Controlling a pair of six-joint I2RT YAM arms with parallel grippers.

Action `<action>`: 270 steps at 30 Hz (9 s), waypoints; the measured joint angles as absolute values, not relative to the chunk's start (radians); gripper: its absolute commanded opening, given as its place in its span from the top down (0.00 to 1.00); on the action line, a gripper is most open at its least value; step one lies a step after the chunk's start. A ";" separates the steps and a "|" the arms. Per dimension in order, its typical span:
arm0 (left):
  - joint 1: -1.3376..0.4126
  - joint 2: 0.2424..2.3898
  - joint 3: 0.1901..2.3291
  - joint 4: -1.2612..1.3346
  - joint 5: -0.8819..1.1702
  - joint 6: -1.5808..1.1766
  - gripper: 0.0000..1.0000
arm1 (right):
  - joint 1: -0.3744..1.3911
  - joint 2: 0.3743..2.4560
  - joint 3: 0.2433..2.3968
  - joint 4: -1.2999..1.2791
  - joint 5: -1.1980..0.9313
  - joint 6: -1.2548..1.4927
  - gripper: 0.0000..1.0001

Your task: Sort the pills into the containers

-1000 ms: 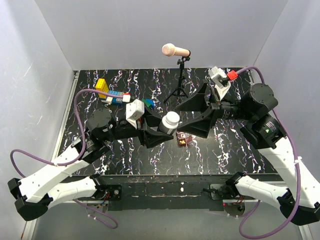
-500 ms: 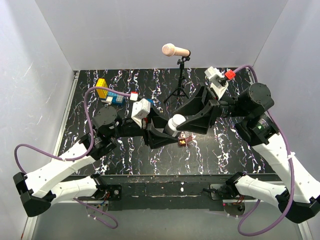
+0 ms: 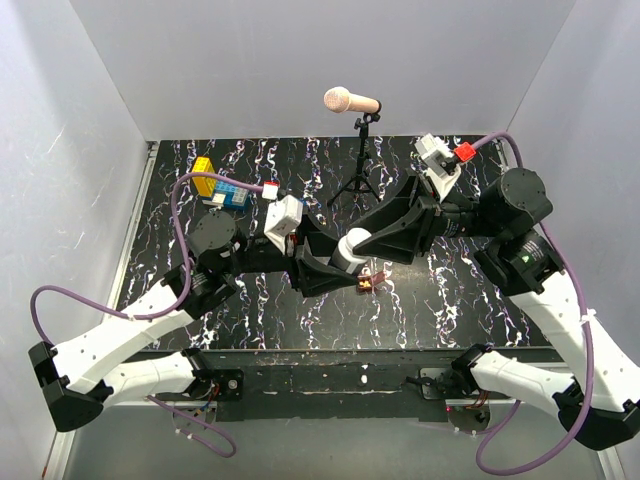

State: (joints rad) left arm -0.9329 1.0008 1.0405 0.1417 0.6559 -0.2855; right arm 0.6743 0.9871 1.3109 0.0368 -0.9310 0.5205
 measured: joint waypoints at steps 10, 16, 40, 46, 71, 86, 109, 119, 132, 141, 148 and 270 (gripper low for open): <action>-0.940 1.009 1.065 0.046 0.491 -0.264 1.00 | 0.674 0.962 1.313 -0.095 -0.732 0.465 0.85; -0.945 1.039 1.095 -0.016 0.366 -0.234 1.00 | 0.673 0.962 1.313 -0.157 -0.584 0.446 0.90; -0.963 1.175 1.140 -0.105 0.002 -0.059 1.00 | 0.668 1.073 1.367 -0.372 -0.223 0.548 0.55; -0.957 1.166 1.135 -0.105 -0.029 -0.053 1.00 | 0.679 1.046 1.359 -0.371 -0.258 0.550 0.09; -0.951 0.964 1.000 -0.030 0.344 -0.130 1.00 | 0.688 1.015 1.359 -0.360 -0.591 0.435 0.05; -0.950 1.043 1.034 -0.121 0.254 -0.097 1.00 | 0.722 1.144 1.408 -0.527 -0.466 0.445 0.32; -0.950 1.057 1.043 -0.174 0.172 -0.035 1.00 | 0.727 1.222 1.459 -0.632 -0.471 0.450 0.99; -0.952 1.056 1.043 -0.176 0.151 -0.037 0.48 | 0.728 1.221 1.459 -0.631 -0.461 0.450 0.99; -0.953 1.079 1.099 -0.258 0.061 -0.044 0.21 | 0.730 1.217 1.459 -0.650 -0.360 0.446 0.99; -0.952 1.073 1.100 -0.278 0.037 -0.045 0.02 | 0.729 1.217 1.458 -0.694 -0.273 0.421 0.99; -0.952 1.006 1.099 -0.290 0.044 -0.047 0.02 | 0.729 1.217 1.421 -0.682 -0.164 0.403 0.99; -0.839 1.397 1.225 -0.560 0.009 -0.511 0.03 | 0.301 1.130 0.868 -0.398 -0.133 0.595 0.15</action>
State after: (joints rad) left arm -0.8391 1.3968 1.2251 -0.5602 0.0090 -0.5106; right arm 0.3008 1.1297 0.8680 -0.3977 -0.1329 0.5953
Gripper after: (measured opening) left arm 0.981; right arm 0.856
